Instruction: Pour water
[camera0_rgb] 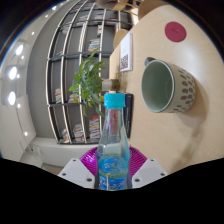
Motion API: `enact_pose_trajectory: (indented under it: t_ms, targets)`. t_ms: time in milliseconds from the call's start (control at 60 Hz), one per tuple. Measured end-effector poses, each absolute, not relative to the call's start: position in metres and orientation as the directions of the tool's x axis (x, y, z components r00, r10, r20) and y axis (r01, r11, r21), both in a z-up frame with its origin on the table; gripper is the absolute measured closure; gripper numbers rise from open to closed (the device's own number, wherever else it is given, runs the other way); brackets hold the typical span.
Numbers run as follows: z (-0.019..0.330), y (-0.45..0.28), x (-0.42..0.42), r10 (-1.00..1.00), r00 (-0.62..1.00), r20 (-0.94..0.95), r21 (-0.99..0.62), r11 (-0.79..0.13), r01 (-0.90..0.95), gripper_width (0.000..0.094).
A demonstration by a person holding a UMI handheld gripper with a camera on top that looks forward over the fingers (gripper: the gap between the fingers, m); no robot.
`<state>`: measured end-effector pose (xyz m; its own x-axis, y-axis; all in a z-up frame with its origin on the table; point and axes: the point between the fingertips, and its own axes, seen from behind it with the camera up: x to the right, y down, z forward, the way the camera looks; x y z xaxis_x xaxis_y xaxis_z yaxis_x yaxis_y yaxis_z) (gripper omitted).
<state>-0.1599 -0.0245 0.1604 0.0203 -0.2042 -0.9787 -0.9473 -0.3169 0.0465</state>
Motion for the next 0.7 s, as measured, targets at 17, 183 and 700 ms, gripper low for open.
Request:
enact_pose_trajectory:
  t_ms: [17,183,700]
  targets:
    - [0.162,-0.024,-0.158,-0.205,-0.006,-0.979,0.072,-0.312,-0.947,0.0567]
    - [0.172,-0.02,-0.137,-0.238,-0.296,-0.925,0.348,-0.223,-0.91,0.057]
    - [0.179,-0.003,-0.109,-0.265,-0.583,-0.768,0.627,-0.125,-0.769,0.0556]
